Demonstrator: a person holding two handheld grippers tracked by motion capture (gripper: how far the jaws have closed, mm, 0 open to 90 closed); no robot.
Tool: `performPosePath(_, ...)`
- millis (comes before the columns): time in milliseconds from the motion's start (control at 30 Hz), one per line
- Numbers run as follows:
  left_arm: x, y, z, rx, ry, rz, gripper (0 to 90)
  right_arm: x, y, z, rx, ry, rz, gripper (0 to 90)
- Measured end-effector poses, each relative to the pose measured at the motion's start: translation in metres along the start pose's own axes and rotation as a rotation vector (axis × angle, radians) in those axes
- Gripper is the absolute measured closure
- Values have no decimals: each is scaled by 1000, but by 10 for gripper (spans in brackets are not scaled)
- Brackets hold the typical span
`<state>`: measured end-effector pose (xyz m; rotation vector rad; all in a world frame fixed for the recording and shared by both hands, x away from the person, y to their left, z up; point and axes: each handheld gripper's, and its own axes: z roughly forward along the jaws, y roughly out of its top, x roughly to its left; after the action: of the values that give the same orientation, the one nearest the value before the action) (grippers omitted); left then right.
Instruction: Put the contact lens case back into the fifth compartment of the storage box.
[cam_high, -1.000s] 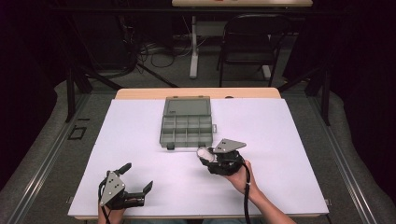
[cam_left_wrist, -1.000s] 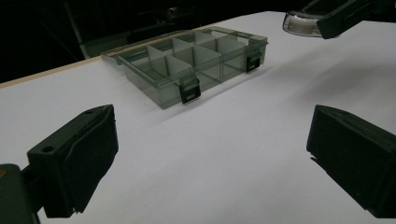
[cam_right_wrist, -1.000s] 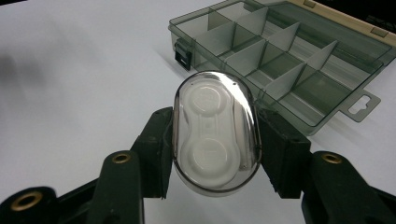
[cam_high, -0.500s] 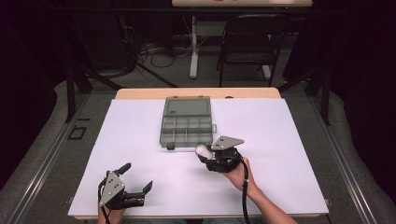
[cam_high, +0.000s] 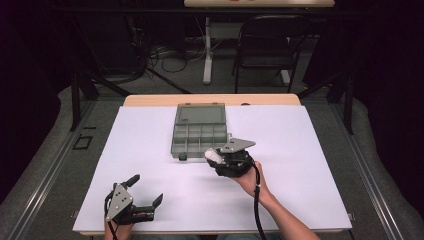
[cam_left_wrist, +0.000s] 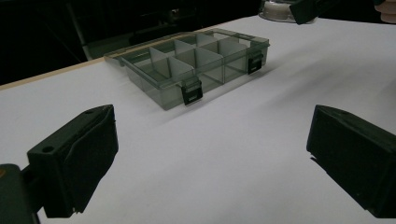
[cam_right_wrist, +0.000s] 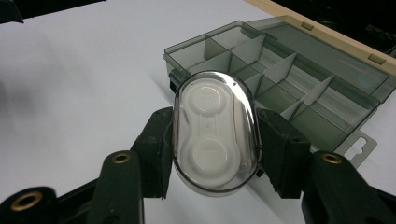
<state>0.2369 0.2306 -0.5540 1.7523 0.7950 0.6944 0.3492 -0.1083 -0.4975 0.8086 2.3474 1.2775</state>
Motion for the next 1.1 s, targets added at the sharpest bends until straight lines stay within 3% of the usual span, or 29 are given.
performPosePath(1100, 0, 0, -2, -8, 7, -4, 20, -8, 22, 16, 15, -3, -17, 493)
